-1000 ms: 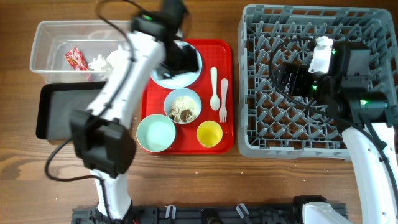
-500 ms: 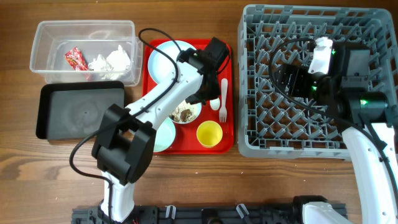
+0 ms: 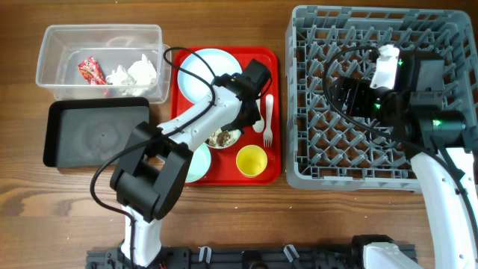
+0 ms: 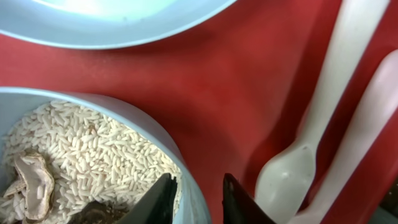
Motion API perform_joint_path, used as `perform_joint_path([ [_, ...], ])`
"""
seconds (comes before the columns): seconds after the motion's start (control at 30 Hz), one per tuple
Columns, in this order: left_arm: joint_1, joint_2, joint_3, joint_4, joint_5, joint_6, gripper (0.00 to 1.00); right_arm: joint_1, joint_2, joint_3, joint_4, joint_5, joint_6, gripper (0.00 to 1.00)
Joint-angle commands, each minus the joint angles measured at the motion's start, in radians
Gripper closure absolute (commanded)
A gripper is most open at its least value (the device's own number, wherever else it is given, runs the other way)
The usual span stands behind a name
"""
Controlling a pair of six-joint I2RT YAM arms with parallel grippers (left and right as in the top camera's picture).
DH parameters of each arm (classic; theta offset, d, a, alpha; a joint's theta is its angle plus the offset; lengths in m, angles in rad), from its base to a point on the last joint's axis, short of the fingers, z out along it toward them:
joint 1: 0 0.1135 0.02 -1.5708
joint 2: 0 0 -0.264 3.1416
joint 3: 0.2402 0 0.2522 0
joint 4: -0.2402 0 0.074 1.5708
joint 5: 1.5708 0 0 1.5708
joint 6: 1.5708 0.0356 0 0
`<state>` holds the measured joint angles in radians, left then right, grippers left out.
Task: Sort waste into correct bins and load items into the dishwasher rack
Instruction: 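Grasp the rim of the bowl of food scraps with the left gripper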
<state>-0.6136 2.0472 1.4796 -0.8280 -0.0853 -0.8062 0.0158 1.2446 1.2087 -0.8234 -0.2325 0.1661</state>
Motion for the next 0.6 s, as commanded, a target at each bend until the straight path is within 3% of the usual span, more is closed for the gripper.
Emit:
perform_joint_path([
  [0.0, -0.003, 0.016, -0.008, 0.006, -0.016, -0.010, 0.76, -0.004, 0.009, 0.020, 0.000, -0.006, -0.006, 0.00],
  [0.17, -0.012, 0.027, -0.008, 0.007, -0.017, -0.010, 0.83, -0.004, 0.009, 0.020, 0.000, -0.006, -0.006, 0.00],
  [0.3, -0.013, 0.028, -0.008, 0.002, -0.005, -0.010, 0.96, -0.004, 0.009, 0.020, 0.000, -0.006, -0.006, 0.00],
  [0.43, -0.009, 0.011, 0.000, -0.002, 0.019, -0.006, 0.96, -0.004, 0.009, 0.020, 0.001, -0.006, -0.006, 0.00],
  [0.57, 0.000, -0.027, 0.036, -0.005, 0.105, 0.071, 0.96, -0.004, 0.009, 0.020, 0.002, -0.006, -0.006, 0.00],
])
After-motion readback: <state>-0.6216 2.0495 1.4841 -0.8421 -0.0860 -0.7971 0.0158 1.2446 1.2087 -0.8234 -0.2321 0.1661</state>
